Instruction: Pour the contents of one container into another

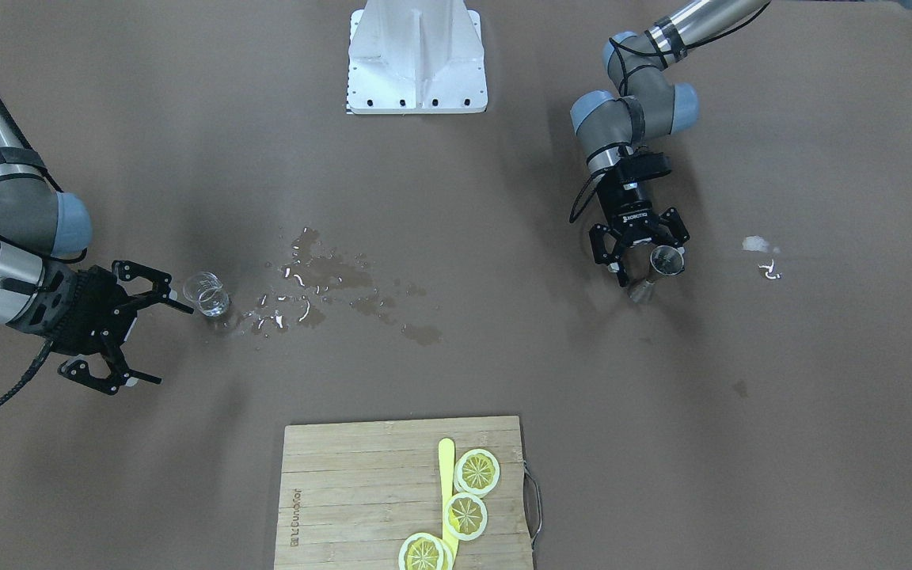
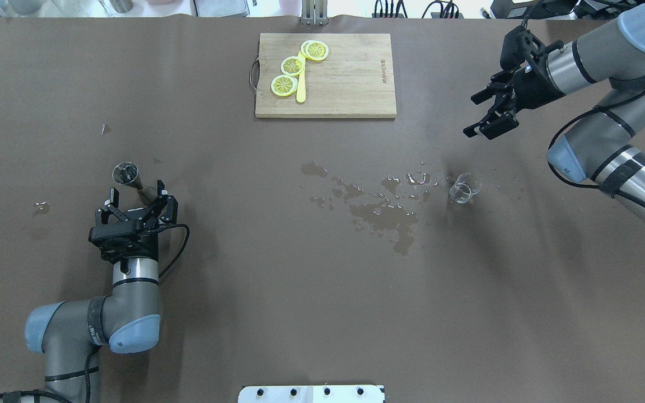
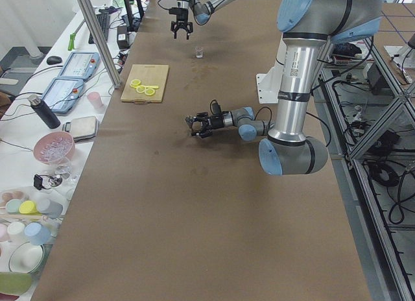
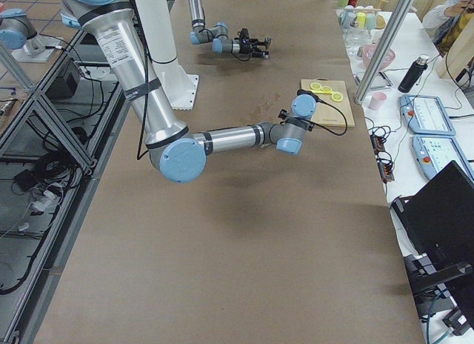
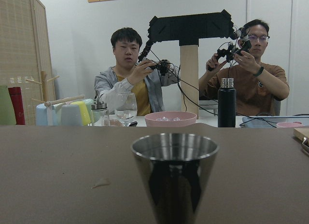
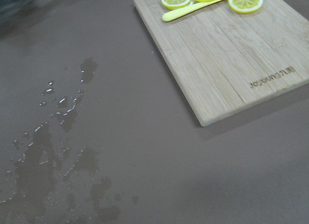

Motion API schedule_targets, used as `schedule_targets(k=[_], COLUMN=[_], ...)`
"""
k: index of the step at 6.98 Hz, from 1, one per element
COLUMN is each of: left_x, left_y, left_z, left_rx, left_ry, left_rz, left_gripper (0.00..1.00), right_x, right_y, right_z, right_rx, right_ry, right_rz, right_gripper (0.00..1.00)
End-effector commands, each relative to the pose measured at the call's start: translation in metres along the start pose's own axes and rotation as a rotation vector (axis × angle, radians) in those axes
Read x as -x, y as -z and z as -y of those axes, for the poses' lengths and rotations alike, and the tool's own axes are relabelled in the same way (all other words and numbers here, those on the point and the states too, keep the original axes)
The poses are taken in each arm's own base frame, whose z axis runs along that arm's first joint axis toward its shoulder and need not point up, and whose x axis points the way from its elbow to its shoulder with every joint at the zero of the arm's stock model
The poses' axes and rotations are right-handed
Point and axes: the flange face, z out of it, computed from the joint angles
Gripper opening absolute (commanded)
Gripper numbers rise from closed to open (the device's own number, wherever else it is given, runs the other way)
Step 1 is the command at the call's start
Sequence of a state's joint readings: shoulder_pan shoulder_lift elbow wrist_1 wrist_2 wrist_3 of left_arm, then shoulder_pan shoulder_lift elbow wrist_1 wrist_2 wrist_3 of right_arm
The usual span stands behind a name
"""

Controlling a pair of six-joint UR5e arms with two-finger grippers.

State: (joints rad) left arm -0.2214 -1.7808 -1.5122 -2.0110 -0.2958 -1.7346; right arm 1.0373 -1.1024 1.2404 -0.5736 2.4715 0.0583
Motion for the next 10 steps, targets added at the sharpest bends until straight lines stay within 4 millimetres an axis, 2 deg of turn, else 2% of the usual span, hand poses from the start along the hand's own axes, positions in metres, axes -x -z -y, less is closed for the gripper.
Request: schedule_targets(k=[1,2,3,4,5,6,7,8,9,10], left_x=[0.011,0.008,0.007,0.008,0.023,0.038,0.042,0.032,0.024,0.018], left_y=[0.032,0.051,0.061,0.068,0.081,0.097,0.100,0.106,0.109,0.110], left_z=[0.010,0.009,0.010,0.019,0.039,0.057,0.072,0.098,0.119,0.146], left_rx=[0.012,-0.006,-0.005,0.001,-0.013,-0.011,-0.016,-0.015,-0.011,0.000], left_ry=[0.005,0.003,0.001,0.011,0.017,0.012,0.012,-0.006,-0.055,-0.057], left_rz=[-0.046,-0.078,-0.094,-0.104,-0.127,-0.153,-0.159,-0.168,-0.172,-0.175], left_gripper=[0.99,0.99,0.99,0.99,0.99,0.99,0.99,0.99,0.99,0.99], right_x=[-0.035,-0.048,-0.067,-0.087,-0.099,-0.112,-0.121,-0.129,-0.138,-0.147], right_y=[0.004,0.015,0.020,0.032,0.041,0.066,0.089,0.111,0.136,0.164], right_z=[-0.010,-0.014,-0.031,-0.041,-0.052,-0.064,-0.074,-0.090,-0.098,-0.116], right_rx=[0.157,0.199,0.295,0.371,0.440,0.493,0.539,0.589,0.586,0.567], right_ry=[-0.224,-0.291,-0.428,-0.507,-0.562,-0.643,-0.736,-0.828,-0.872,-0.913], right_rz=[-0.062,-0.106,-0.166,-0.261,-0.349,-0.392,-0.418,-0.434,-0.459,-0.476], right_gripper=[1.00,1.00,1.00,1.00,1.00,1.00,1.00,1.00,1.00,1.00])
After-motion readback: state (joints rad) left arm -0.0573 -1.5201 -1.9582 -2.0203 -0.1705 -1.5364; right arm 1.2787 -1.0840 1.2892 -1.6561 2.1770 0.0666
